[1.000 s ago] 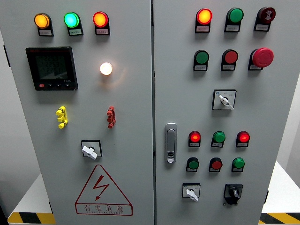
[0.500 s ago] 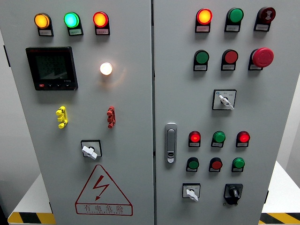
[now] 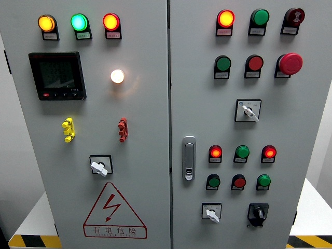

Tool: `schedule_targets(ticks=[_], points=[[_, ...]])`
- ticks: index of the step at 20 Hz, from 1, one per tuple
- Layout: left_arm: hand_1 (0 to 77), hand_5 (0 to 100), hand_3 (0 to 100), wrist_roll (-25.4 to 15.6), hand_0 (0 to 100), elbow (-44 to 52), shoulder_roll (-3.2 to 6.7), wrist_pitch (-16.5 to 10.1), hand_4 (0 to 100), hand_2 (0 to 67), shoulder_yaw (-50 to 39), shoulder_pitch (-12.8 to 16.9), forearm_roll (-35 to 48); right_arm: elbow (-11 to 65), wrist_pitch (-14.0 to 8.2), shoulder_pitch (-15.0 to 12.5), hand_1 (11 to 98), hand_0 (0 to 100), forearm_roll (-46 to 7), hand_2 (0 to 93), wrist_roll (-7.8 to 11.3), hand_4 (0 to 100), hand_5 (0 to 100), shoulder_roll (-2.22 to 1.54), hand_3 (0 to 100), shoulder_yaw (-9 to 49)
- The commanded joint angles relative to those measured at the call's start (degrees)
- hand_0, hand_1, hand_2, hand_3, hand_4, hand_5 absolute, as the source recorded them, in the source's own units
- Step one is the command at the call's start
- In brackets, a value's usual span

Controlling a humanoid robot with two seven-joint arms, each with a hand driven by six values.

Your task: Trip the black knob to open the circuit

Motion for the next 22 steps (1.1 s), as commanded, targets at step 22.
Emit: schedule_targets(ticks=[22], points=[[3.2, 2, 21, 0.1, 0, 0.0, 0.00, 0.0, 7, 12.9, 0.0, 0.0, 0.0, 21.2, 2.3, 5.9, 34.6, 75, -34.4, 4.0, 4.60, 16, 20, 0.64, 25, 36.9]])
